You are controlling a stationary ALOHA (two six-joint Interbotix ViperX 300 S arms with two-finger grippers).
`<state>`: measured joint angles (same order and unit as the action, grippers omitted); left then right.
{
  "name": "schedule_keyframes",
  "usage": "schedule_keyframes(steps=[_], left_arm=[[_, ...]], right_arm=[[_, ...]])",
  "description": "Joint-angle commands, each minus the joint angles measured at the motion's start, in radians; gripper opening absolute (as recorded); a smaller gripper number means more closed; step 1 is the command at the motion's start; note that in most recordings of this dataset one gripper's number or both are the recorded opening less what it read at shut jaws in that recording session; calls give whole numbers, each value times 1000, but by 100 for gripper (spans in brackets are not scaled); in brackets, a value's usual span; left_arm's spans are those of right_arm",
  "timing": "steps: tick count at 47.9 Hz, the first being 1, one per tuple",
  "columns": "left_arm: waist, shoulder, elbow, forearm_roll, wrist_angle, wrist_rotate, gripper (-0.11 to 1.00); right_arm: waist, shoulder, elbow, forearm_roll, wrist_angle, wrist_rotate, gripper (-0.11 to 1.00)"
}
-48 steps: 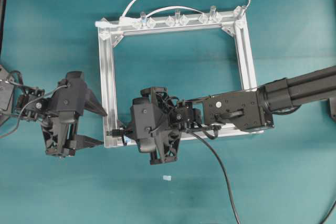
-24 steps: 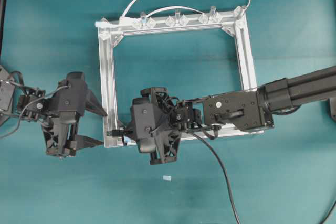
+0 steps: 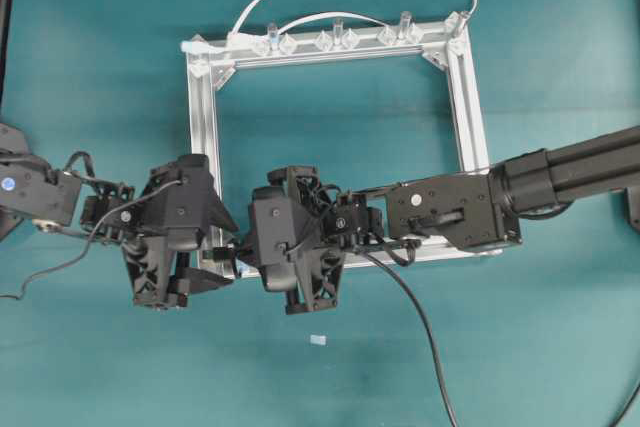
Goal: Insert the wire through the string loop located on the left side.
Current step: 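Move the left gripper to the plug emerging from the loop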
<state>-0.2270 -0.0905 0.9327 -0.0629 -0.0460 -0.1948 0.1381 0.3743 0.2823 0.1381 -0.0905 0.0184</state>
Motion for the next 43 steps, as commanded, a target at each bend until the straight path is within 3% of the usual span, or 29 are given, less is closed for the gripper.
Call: schedule_keyframes(steps=[1, 22, 26, 35, 43], left_arm=[[-5, -6, -18, 0, -8, -5, 90], [-6, -18, -6, 0, -2, -5, 86], [-6, -18, -11, 0, -2, -5, 72], [-6, -18, -14, 0, -2, -9, 21], [-6, -18, -14, 0, 2, -9, 21]], right_arm=[[0, -20, -28, -3, -5, -2, 12], [0, -20, -26, -3, -5, -2, 12], [0, -20, -28, -3, -5, -2, 12], [0, -20, -28, -3, -5, -2, 12], [0, -20, -28, -3, -5, -2, 12]])
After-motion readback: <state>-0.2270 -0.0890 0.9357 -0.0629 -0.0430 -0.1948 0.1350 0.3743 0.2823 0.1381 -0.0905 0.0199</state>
